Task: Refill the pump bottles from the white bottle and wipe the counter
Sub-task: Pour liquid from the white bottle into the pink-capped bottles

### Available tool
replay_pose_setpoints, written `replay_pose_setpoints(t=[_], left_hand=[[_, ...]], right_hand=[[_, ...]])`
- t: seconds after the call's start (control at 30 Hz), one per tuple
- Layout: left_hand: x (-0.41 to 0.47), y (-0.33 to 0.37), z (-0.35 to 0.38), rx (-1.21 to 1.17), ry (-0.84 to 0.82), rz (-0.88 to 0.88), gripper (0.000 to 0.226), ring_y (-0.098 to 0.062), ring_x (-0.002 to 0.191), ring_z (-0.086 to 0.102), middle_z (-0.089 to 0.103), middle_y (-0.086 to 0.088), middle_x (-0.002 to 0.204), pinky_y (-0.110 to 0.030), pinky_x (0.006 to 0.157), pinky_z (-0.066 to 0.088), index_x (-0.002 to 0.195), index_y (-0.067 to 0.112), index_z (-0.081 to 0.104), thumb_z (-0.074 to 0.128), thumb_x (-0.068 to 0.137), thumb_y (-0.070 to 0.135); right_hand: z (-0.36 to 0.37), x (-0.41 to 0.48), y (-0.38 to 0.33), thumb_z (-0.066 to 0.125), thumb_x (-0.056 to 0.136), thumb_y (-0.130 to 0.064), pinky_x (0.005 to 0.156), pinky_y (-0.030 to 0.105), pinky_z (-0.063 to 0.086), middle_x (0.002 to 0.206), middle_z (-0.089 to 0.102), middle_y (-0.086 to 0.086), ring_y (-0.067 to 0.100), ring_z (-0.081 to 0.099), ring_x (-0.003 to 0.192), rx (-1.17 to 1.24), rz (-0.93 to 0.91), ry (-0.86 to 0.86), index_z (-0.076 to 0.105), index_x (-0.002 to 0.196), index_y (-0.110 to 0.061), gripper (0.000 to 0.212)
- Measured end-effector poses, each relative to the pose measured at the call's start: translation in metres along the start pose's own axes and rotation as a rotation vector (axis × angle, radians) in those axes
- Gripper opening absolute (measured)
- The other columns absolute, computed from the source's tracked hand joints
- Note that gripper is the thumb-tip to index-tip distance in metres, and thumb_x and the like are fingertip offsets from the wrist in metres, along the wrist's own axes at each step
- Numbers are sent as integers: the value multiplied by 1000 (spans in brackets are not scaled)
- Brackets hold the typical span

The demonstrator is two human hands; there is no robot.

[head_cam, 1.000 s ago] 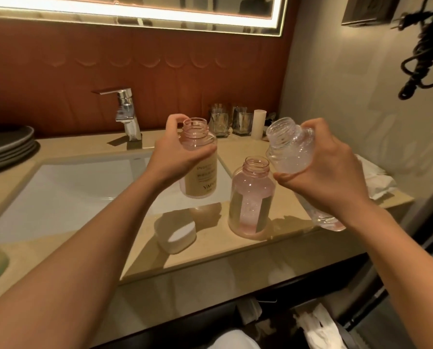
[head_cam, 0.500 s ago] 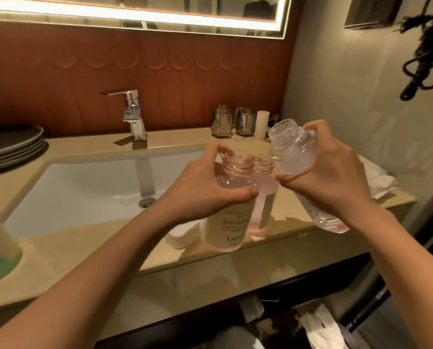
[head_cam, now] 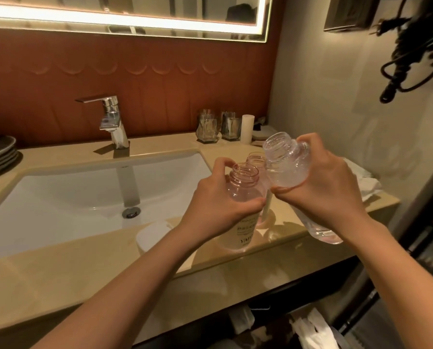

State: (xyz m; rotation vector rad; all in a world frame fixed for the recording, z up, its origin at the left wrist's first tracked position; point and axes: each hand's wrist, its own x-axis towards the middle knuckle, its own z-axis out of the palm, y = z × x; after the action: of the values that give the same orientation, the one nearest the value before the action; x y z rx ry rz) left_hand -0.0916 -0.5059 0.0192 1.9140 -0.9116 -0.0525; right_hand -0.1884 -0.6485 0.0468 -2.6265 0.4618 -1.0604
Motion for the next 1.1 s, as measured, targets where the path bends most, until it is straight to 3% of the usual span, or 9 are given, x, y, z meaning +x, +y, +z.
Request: replay_pose_setpoints(t=[0.13,0.27,0.37,0.43,0.53,0.67,0.77,0.97,1.1], left_hand=[[11,-2,16,-10,27,-15,69,-8,94,59,56,13,98,-25,84,50,121,30,38,79,66,40],[14,-8,22,3,79,-18,66,-8,94,59,58,14,100,-21,77,49,121,31,44,79,66,41],[13,-12,23,-6,133,-53,66,-10,95,61,58,16,97,-28,80,52,114,38,41,74,59,52],[11,-14,21,-3,161,-88,73,-14,101,60,58,14,101,-34,86,52,117,42,35,68,54,59],[4,-19,20,17,157,-111,98,-17,115,55,58,7,125,-40,94,48,134,42,25,80,54,58],[-9,-34,23,-95,84,-80,117,-9,121,47,49,10,135,-26,98,40,147,36,11,88,58,35],[-24,-46,29,-192,57,-123,117,0,110,42,43,18,119,-18,90,34,148,35,8,87,63,23],[-34,-62,40,-220,29,-127,112,-4,117,44,44,14,130,-23,93,37,147,38,10,86,64,26],[-27,-66,46,-172,48,-95,115,-3,128,32,34,17,141,-22,99,31,143,42,15,89,55,37]], right_hand=[[2,-1,7,78,62,-43,62,29,32,91,46,-9,14,42,78,-28,23,-13,42,117,-21,70],[4,0,11,79,63,-43,62,29,34,92,47,-8,14,43,79,-76,13,-37,41,120,-21,72],[6,1,11,77,64,-45,61,31,35,93,48,-8,18,46,78,-113,-5,-50,40,120,-21,71],[9,2,11,77,66,-43,61,31,37,99,55,-3,22,52,81,-160,-29,-65,39,122,-21,71],[13,6,9,77,67,-38,61,29,33,108,58,-1,20,49,79,-217,-64,-74,38,123,-23,70],[16,9,6,76,68,-37,60,28,30,110,59,-2,25,56,84,-271,-120,-60,41,123,-23,66],[17,11,4,77,69,-37,60,28,31,111,60,0,25,57,86,-311,-165,-61,42,124,-22,66],[11,16,4,77,69,-31,61,28,29,110,61,4,29,59,89,-389,-227,-64,45,125,-18,66],[9,19,4,77,69,-30,61,28,33,103,63,7,30,60,87,-392,-282,-59,49,120,-15,60]])
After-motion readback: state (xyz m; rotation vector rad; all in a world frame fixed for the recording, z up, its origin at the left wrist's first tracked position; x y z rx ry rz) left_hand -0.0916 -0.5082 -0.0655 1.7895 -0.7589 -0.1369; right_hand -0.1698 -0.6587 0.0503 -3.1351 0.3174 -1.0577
